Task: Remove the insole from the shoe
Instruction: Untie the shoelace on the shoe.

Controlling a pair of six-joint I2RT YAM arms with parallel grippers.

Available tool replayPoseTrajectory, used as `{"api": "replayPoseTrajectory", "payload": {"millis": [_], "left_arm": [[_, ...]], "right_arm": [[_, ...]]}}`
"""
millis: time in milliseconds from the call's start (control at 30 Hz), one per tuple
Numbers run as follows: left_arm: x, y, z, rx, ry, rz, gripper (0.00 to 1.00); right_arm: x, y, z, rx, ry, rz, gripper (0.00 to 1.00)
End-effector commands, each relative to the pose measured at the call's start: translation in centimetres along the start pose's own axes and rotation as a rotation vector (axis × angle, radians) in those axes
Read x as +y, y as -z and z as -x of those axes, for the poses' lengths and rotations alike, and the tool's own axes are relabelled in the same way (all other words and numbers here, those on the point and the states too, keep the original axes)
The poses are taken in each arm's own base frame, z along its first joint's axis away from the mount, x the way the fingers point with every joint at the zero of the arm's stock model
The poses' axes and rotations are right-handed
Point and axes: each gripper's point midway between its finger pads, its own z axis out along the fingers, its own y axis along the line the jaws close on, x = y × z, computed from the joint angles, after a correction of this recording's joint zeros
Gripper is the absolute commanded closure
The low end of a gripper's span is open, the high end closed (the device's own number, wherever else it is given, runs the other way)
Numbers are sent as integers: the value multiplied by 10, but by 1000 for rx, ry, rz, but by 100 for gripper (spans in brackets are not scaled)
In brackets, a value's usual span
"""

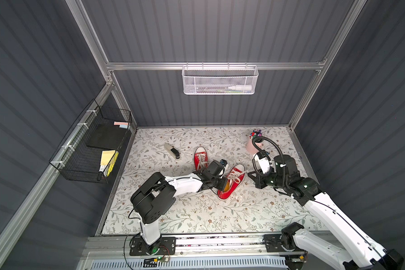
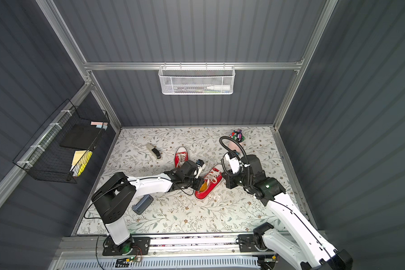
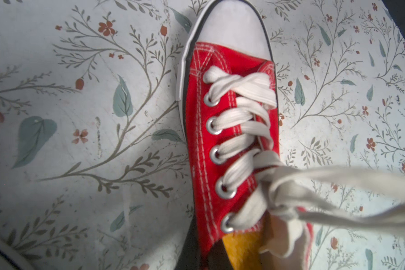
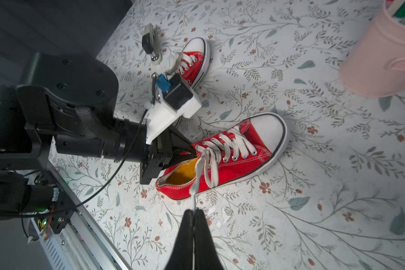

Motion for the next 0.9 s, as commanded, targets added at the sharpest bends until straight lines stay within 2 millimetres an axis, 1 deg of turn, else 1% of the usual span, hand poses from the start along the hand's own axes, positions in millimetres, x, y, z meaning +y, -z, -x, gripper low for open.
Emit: {"api": "replayPoseTrajectory", "payload": {"millis": [0,67,133,267,367,400,533,567,600,633,667,700,800,867], "left_arm": [[9,-3,7,-43,42,31,100],[9,-3,9,-54,48,34,100],[10,-3,9,-52,48,38,100],[11,-3,9,-55,49,45,95],[11,-1,9,-58,49,48,94],[11,0,8,-59,51,47,94],[11,1,10,-64,55,45,98],[10,1,11,-66,59,43,99],[10,1,12,-70,65,43,100],[9,2,14,-78,74,40,100],[8,3,16,-86,85,38,100],[9,4,18,-97,101,41,100],[11,8,27,-148,209,47,100],[12,9,28,-179,308,47,100]], "right_arm": [[-7,-5,15,-45,-51,-36,100],[-5,-12,24,-66,-46,-13,100],[-6,-24,30,-71,-52,-4,100],[-12,-56,42,-36,-79,-5,100],[-26,-90,40,52,-113,-46,100],[-33,-102,39,78,-131,-75,100],[-57,-141,35,152,-172,-148,100],[-61,-147,34,170,-180,-156,96],[-64,-151,33,192,-196,-167,83],[-65,-152,33,216,-204,-167,70],[-65,-149,33,238,-212,-169,61],[-66,-143,29,267,-222,-186,54],[-63,-116,19,286,-210,-206,47],[-59,-95,1,302,-214,-204,43]]}}
